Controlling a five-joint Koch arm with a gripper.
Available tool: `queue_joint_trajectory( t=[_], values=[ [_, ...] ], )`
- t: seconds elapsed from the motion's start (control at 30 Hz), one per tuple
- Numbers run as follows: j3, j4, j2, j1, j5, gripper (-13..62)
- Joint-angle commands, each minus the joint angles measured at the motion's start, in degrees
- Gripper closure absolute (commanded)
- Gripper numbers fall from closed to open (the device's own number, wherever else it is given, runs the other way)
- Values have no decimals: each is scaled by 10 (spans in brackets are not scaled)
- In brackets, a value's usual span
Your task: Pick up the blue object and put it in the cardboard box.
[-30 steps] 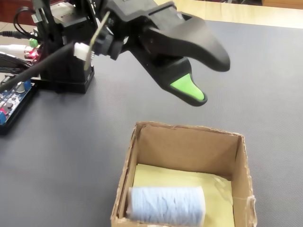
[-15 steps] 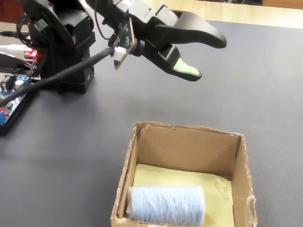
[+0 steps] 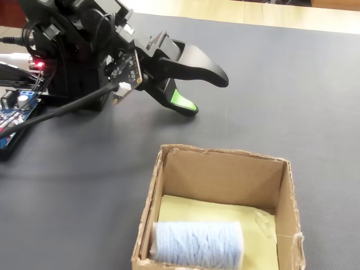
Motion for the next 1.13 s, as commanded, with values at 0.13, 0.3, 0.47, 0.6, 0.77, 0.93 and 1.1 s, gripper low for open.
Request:
queue_joint_trajectory(
  t=[0.13, 0.3, 0.47, 0.6, 0.77, 0.93, 1.1],
  values=[
    [22, 47, 51, -4, 4, 145],
    [22, 85, 51, 3, 5, 146],
    [22, 86, 50, 5, 7, 147],
    [21, 86, 50, 7, 5, 147],
    [22, 86, 50, 7, 5, 147],
    [22, 86, 50, 7, 5, 147],
    [22, 86, 50, 7, 5, 147]
  ],
)
